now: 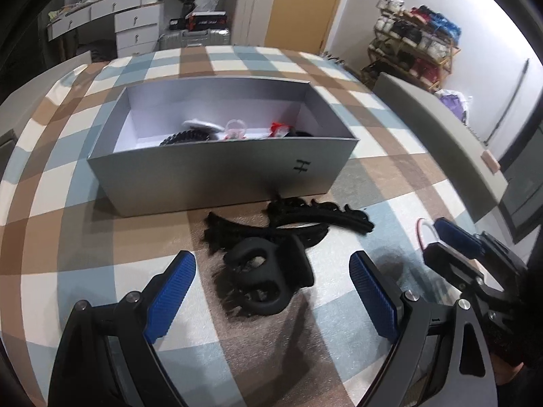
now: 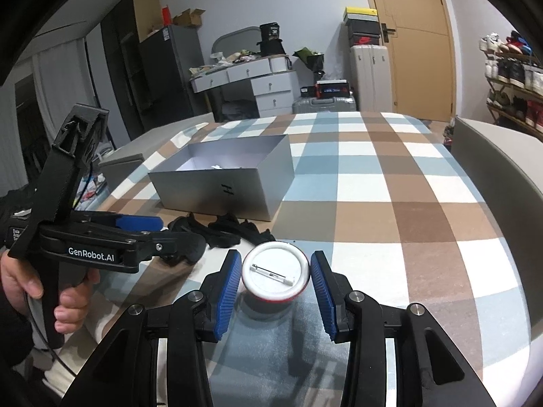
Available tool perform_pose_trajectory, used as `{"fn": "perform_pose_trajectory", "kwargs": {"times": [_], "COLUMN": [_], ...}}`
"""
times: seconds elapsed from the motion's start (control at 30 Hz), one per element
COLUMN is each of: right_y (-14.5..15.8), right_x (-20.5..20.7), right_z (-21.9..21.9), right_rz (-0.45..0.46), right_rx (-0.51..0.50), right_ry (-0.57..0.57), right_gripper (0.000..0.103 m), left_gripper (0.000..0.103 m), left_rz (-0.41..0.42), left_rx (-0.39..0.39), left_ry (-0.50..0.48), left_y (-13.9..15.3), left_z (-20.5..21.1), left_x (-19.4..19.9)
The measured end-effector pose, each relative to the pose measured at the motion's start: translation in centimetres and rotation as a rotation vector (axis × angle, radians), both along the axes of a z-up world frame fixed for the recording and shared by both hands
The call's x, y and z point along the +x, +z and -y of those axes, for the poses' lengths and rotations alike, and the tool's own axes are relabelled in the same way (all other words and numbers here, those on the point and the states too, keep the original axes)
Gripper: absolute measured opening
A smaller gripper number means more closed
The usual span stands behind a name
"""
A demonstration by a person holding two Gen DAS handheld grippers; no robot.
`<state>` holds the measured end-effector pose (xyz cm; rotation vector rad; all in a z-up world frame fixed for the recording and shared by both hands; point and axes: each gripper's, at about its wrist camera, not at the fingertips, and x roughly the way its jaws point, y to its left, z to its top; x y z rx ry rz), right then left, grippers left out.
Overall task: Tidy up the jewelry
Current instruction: 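Grasp the white badge with right gripper while left grasps black claw clip, then carry the badge and claw clip into the grey box with both grippers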
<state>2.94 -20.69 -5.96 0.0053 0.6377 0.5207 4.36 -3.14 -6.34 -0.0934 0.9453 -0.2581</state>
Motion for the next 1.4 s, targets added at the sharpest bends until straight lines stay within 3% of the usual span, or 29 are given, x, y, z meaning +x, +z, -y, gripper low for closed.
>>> {"fn": "perform_pose_trajectory", "kwargs": {"times": [0.27, 0.43, 0.47, 0.5, 1.07, 1.4], "right_y": [0.4, 0.6, 0.6, 0.6, 1.1, 2.6], "right_x": [0.2, 0.1, 0.1, 0.1, -0.1, 0.5], "right_z": [0.1, 0.3, 0.4, 0.4, 0.0, -0.5], "right_rz": [0.02, 0.019, 0.018, 0.017, 0.018, -0.021], "right_rx": [0.021, 0.033, 0.035, 0.033, 0.032, 0.118], "right_ry": [0.018, 0.019, 0.018, 0.017, 0.025, 0.053], "right_gripper": [0.041, 0.041, 0.041, 0.041, 0.041, 0.041], "left_gripper": [0.086, 0.058, 0.047, 0.045, 0.045, 0.045], "left_rz": [0.013, -0.003, -0.009, -0.011, 0.019, 0.083], "left_rx": [0.008, 0.014, 0.023, 0.023, 0.006, -0.016], "left_ry": [-0.015, -0.031, -0.029, -0.031, -0.021, 0.0], "left_y": [0.1, -0.3, -0.4, -0.4, 0.7, 2.5], "left_z": [0.3, 0.6, 0.6, 0.6, -0.8, -2.6], "left_x": [0.2, 0.6, 0.6, 0.6, -0.7, -1.8]}}
